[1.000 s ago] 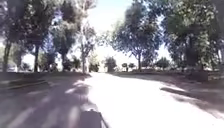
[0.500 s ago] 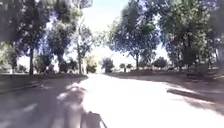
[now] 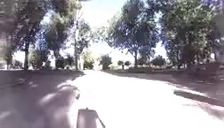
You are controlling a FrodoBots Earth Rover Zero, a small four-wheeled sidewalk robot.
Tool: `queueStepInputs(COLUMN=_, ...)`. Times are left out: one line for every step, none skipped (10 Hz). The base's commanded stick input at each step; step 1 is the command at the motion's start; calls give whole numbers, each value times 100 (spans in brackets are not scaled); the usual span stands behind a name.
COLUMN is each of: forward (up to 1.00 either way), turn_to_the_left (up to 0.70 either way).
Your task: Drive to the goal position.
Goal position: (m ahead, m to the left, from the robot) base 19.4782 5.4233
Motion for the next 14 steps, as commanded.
queueStepInputs(forward=100, turn_to_the_left=40)
queueStepInputs(forward=100, turn_to_the_left=40)
queueStepInputs(forward=100, turn_to_the_left=40)
queueStepInputs(forward=100, turn_to_the_left=40)
queueStepInputs(forward=100, turn_to_the_left=40)
queueStepInputs(forward=100, turn_to_the_left=40)
queueStepInputs(forward=100, turn_to_the_left=18)
queueStepInputs(forward=100, turn_to_the_left=0)
queueStepInputs(forward=100, turn_to_the_left=0)
queueStepInputs(forward=100, turn_to_the_left=0)
queueStepInputs(forward=100, turn_to_the_left=0)
queueStepInputs(forward=100, turn_to_the_left=0)
queueStepInputs(forward=100, turn_to_the_left=0)
queueStepInputs(forward=100, turn_to_the_left=0)
